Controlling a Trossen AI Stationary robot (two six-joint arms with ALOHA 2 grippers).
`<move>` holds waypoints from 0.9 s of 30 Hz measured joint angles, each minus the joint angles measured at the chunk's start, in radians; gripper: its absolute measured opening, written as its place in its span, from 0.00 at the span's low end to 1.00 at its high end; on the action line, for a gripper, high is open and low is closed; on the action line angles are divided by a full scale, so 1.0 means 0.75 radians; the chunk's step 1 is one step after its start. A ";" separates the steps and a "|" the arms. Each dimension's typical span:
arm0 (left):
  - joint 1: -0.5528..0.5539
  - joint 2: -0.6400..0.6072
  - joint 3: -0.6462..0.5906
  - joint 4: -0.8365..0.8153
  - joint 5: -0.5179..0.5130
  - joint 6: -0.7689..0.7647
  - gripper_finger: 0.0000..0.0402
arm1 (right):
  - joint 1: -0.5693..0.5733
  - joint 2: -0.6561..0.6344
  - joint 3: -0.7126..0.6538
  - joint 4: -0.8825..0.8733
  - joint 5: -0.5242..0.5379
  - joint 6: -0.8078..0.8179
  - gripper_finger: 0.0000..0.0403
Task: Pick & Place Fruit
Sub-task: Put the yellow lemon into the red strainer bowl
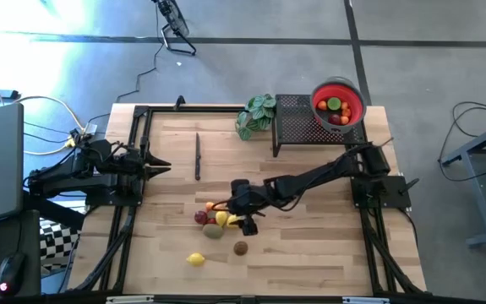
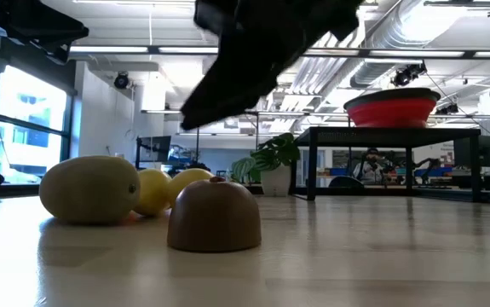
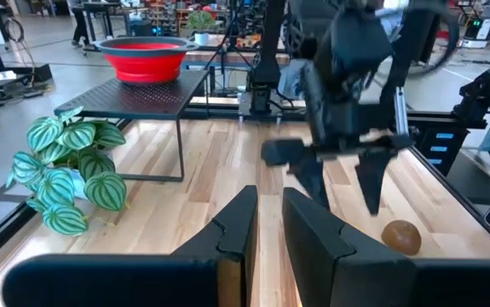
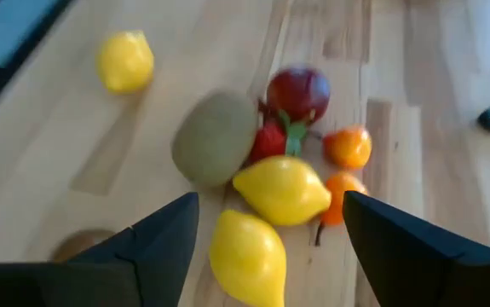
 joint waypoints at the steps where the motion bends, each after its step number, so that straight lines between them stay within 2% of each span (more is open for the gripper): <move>1: 0.000 0.000 0.000 0.000 0.000 0.000 0.13 | 0.000 0.019 0.000 0.009 0.000 0.001 0.70; 27: 0.000 -0.001 0.000 -0.005 0.002 -0.001 0.13 | 0.021 0.206 0.001 0.030 -0.066 0.027 0.68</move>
